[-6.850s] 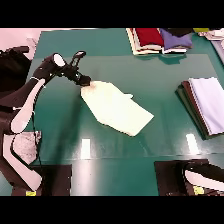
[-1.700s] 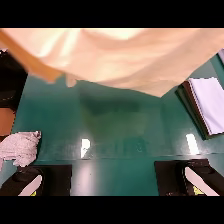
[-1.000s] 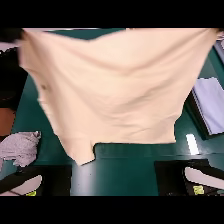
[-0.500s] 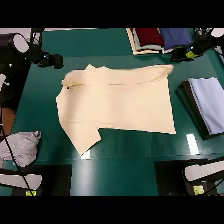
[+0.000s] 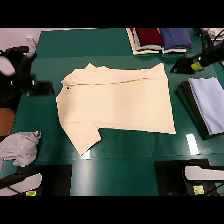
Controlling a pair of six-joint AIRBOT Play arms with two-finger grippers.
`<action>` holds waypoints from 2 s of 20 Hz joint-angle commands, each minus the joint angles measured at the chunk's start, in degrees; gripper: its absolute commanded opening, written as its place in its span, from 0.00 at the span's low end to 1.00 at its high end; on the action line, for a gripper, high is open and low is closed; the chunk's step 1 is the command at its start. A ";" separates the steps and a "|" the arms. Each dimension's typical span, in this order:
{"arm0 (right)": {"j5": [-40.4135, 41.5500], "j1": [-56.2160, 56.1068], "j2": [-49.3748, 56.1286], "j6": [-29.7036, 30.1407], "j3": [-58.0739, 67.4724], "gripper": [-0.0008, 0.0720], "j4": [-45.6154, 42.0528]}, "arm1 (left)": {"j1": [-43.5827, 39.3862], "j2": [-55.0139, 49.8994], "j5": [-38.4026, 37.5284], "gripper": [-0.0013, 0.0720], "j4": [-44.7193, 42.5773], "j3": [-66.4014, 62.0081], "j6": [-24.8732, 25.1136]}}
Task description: Fold the shirts.
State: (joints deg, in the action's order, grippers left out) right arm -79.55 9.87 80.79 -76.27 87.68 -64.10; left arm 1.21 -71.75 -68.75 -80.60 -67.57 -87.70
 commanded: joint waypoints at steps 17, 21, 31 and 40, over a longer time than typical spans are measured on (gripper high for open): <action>-5.25 -1.81 -13.64 0.87 -16.37 0.55 -3.13 | 0.79 12.00 13.86 0.05 22.80 30.08 5.81; -8.72 8.39 -14.82 0.61 -19.91 0.55 -8.87 | 0.79 12.02 11.02 0.05 22.32 26.40 7.34; 2.23 24.63 -13.88 2.29 -54.18 0.70 1.81 | 0.79 12.04 11.80 0.05 22.32 26.14 8.26; 10.91 8.35 -17.62 3.43 -50.36 0.04 5.60 | 0.79 14.47 11.63 0.05 21.16 23.76 8.26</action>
State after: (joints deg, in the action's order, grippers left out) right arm -70.35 22.55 66.15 -73.45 34.83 -59.99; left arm 2.00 -59.00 -57.19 -58.54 -42.33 -79.42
